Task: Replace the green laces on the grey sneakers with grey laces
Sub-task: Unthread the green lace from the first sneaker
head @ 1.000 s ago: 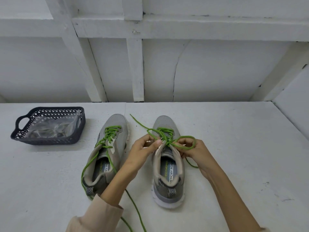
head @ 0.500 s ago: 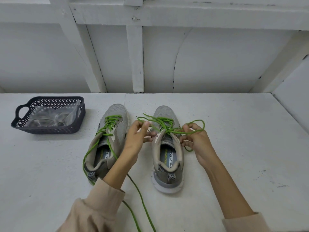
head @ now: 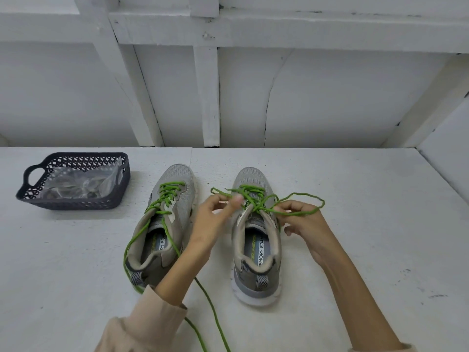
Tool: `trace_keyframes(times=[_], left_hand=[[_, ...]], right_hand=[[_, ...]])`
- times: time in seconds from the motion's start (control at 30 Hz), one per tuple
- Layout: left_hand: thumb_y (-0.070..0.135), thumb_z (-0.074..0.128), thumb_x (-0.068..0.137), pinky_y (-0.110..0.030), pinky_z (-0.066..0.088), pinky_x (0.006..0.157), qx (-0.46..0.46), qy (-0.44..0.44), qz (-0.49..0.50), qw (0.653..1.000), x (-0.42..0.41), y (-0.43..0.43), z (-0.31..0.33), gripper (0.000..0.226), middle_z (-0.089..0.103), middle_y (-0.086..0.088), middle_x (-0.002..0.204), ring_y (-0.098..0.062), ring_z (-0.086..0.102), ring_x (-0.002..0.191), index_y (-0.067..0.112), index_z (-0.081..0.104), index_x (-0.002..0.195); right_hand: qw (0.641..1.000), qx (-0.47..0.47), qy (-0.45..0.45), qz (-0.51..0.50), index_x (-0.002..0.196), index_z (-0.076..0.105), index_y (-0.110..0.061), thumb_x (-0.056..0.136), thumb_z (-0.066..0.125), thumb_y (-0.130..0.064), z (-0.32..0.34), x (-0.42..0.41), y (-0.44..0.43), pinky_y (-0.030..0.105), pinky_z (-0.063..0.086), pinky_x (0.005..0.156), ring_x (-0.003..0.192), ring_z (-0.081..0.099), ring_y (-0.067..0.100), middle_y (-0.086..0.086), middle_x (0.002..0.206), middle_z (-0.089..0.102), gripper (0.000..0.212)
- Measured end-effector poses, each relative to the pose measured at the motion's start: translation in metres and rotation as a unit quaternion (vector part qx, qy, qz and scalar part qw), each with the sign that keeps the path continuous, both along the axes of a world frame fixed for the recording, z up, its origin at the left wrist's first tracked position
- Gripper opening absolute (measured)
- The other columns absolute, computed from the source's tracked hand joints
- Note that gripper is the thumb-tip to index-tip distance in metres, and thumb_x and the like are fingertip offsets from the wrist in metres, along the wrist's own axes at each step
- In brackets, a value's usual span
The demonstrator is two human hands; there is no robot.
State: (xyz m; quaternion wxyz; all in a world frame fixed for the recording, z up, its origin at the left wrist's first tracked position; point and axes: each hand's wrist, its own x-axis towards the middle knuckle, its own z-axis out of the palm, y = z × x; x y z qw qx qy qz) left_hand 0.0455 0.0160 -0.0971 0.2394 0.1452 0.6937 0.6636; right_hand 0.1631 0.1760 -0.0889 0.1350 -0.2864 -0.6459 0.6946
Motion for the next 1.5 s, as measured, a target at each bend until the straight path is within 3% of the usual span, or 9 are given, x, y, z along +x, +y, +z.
trace_keyframes(times=[0.27,0.43,0.57,0.77,0.93,1.1,1.27,1.4,1.5], left_hand=[[0.026,0.06,0.094,-0.01,0.043,0.063,0.036,0.001,0.098,0.995,-0.002,-0.002,0.0,0.017,0.058,0.011,0.075,-0.002,0.052,0.071,0.017,0.058,0.079],[0.02,0.067,0.089,-0.011,0.041,0.063,-0.002,0.06,-0.014,0.998,0.009,0.003,-0.001,0.012,0.064,0.017,0.069,0.001,0.053,0.068,0.012,0.067,0.08],[0.023,0.061,0.093,-0.02,0.043,0.064,0.071,0.001,0.148,0.986,0.001,0.002,-0.003,0.013,0.058,0.011,0.069,-0.001,0.052,0.065,0.017,0.061,0.082],[0.029,0.073,0.085,-0.013,0.043,0.069,0.018,0.057,-0.019,0.998,0.011,0.006,-0.004,0.014,0.065,0.01,0.073,-0.001,0.056,0.072,0.016,0.07,0.082],[0.028,0.065,0.091,-0.01,0.041,0.062,0.073,0.014,0.17,0.983,0.0,0.001,-0.004,0.015,0.058,0.013,0.068,0.001,0.05,0.063,0.019,0.061,0.079],[0.033,0.076,0.081,-0.015,0.046,0.071,0.011,0.044,-0.007,0.999,0.011,0.006,-0.006,0.021,0.071,0.008,0.081,-0.001,0.058,0.076,0.014,0.071,0.087],[0.017,0.062,0.092,-0.018,0.05,0.06,0.095,0.0,0.144,0.985,0.003,0.007,-0.004,0.01,0.064,0.014,0.059,0.0,0.058,0.059,0.012,0.061,0.084],[0.031,0.074,0.083,-0.023,0.05,0.072,0.03,0.03,0.018,0.999,0.013,0.009,-0.007,0.015,0.072,0.01,0.078,-0.004,0.064,0.075,0.017,0.07,0.085],[0.02,0.066,0.09,-0.021,0.049,0.064,0.028,0.033,0.072,0.996,0.008,0.01,-0.007,0.015,0.066,0.007,0.062,-0.003,0.06,0.061,0.011,0.064,0.078]], right_hand=[[0.994,-0.051,0.033,-0.092,0.082,0.068,-0.006,0.087,0.065,-0.004,0.0,-0.001,0.008,0.022,0.033,0.044,0.056,0.048,0.014,-0.004,0.071,0.064,0.006],[1.0,0.003,-0.004,0.012,0.076,0.071,-0.013,0.081,0.071,0.001,0.001,-0.006,-0.008,0.023,0.034,0.046,0.055,0.051,0.01,0.0,0.075,0.068,0.014],[0.99,-0.054,0.037,-0.122,0.08,0.063,-0.008,0.088,0.061,0.003,0.002,-0.001,0.007,0.023,0.035,0.044,0.056,0.052,0.015,0.004,0.081,0.063,0.014],[1.0,-0.003,0.003,0.025,0.07,0.073,-0.017,0.082,0.069,0.002,0.0,-0.003,-0.006,0.023,0.031,0.046,0.057,0.048,0.012,0.001,0.068,0.063,0.023],[0.991,-0.059,0.033,-0.114,0.074,0.059,-0.009,0.09,0.057,0.004,-0.001,0.0,0.009,0.022,0.029,0.045,0.059,0.047,0.016,0.005,0.083,0.059,0.021],[0.999,0.005,-0.009,0.043,0.079,0.069,-0.003,0.084,0.07,-0.009,-0.002,-0.004,-0.007,0.022,0.03,0.048,0.057,0.044,0.011,0.004,0.069,0.058,0.007],[0.985,-0.086,0.035,-0.144,0.083,0.062,-0.01,0.093,0.06,-0.009,0.0,-0.001,0.012,0.022,0.031,0.043,0.051,0.049,0.013,0.005,0.076,0.063,0.01],[0.999,-0.022,-0.018,0.018,0.082,0.066,-0.009,0.086,0.066,-0.002,0.002,0.001,0.003,0.021,0.031,0.044,0.054,0.048,0.012,0.004,0.072,0.062,0.008],[0.999,0.0,-0.017,0.047,0.075,0.062,-0.009,0.086,0.068,-0.007,0.002,-0.004,-0.006,0.021,0.033,0.044,0.051,0.046,0.01,0.001,0.063,0.056,0.012]])
